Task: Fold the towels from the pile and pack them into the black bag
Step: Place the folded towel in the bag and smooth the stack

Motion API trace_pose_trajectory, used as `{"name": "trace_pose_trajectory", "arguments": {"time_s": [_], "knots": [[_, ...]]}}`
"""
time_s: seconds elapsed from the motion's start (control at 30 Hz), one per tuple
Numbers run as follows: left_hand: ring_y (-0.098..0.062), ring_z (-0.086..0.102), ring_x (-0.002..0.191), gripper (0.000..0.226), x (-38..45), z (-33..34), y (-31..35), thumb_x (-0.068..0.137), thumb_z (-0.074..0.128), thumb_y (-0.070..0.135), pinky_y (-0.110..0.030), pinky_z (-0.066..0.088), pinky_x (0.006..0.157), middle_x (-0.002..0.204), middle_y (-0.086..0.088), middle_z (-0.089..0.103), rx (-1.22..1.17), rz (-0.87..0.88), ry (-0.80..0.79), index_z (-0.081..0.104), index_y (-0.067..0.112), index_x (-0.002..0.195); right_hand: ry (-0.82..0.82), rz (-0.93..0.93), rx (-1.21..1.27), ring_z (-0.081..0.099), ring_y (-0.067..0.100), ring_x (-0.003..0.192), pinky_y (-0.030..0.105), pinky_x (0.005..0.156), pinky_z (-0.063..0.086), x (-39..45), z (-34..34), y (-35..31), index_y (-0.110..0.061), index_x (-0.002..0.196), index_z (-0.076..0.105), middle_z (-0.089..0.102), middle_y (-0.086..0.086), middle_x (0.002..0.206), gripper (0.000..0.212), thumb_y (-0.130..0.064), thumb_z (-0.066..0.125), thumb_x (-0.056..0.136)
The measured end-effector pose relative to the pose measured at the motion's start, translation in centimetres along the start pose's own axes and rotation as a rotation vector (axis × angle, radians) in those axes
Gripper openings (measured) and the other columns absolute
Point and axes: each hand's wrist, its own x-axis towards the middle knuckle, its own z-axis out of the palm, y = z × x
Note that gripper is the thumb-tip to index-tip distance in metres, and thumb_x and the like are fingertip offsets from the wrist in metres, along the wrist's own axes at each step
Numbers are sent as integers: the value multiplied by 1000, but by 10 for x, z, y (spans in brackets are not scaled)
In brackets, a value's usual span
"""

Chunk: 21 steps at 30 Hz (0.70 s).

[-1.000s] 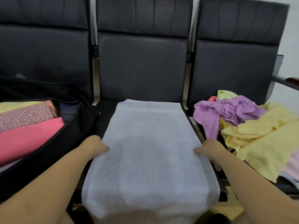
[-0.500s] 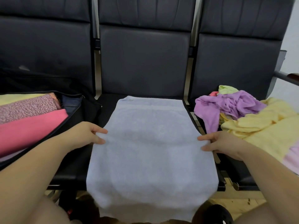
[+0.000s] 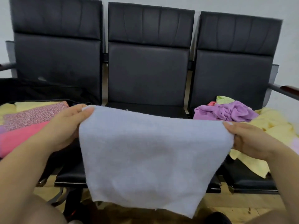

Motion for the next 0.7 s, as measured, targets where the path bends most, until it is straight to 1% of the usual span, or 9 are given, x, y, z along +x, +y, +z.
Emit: {"name": "trace_pose_trajectory", "arguments": {"time_s": [0.1, 0.17, 0.23, 0.3, 0.37, 0.43, 0.5, 0.57, 0.7], "knots": [[-10, 70, 73, 37, -2, -2, 11, 54, 67, 55, -31, 47, 70, 84, 2, 75, -264, -152, 134, 78, 27, 75, 124, -64, 182, 71, 10, 80, 27, 61, 56, -11, 7, -28, -28, 106, 64, 74, -7, 96, 21, -38, 55, 89], [-18, 68, 91, 48, 1, -4, 9, 63, 68, 61, -38, 48, 78, 99, -1, 74, -235, -210, 172, 73, 25, 95, 222, -76, 168, 71, 7, 72, 30, 65, 52, -11, 12, -33, -29, 95, 63, 74, -10, 79, 22, -31, 42, 98], [-20, 64, 91, 26, 5, -3, 3, 88, 58, 42, -36, 47, 79, 91, -1, 73, -163, -124, 172, 73, 21, 91, 285, -101, 42, 68, 12, 93, 36, 82, 50, -3, 17, -28, -31, 97, 65, 73, -10, 91, 22, -40, 45, 96], [-18, 64, 86, 21, 12, -5, -8, 92, 58, 30, -33, 45, 79, 86, -1, 71, 211, -38, 208, 74, 22, 82, 356, -75, -210, 62, 14, 98, 38, 93, 47, 8, 19, -16, -31, 97, 66, 68, -8, 98, 18, -40, 51, 94], [-13, 61, 77, 14, 18, -8, -16, 89, 63, 32, -32, 45, 80, 75, 6, 68, 587, 4, 208, 73, 24, 83, 421, -69, -512, 57, 10, 78, 29, 74, 45, 19, 19, -8, -23, 99, 67, 63, -9, 84, 18, -33, 53, 95], [-11, 54, 55, 17, 26, -7, -22, 89, 62, 33, -29, 44, 65, 50, 6, 58, 701, -15, 165, 70, 25, 76, 447, -72, -698, 52, 12, 64, 26, 59, 38, 30, 21, -5, -12, 106, 69, 60, -3, 70, 27, -32, 53, 96], [-13, 51, 43, 26, 35, 0, -26, 92, 59, 30, -27, 40, 55, 42, 2, 57, 733, -55, 168, 64, 21, 69, 497, -59, -748, 51, 15, 59, 27, 59, 39, 44, 21, -4, -5, 104, 68, 59, 3, 63, 34, -32, 51, 96], [-10, 57, 42, 26, 48, 9, -33, 96, 54, 26, -26, 39, 52, 51, 1, 65, 602, -95, 195, 63, 16, 74, 526, -46, -654, 57, 14, 59, 27, 60, 43, 61, 22, 0, -5, 102, 67, 62, 1, 62, 30, -28, 49, 98], [-17, 69, 79, 19, 78, 26, -54, 100, 46, 19, -32, 53, 69, 88, -5, 72, 278, -97, 308, 61, 14, 89, 620, -37, -583, 63, 28, 92, 35, 77, 48, 101, 31, 10, -10, 118, 61, 69, 12, 101, 31, -28, 43, 100]]}}
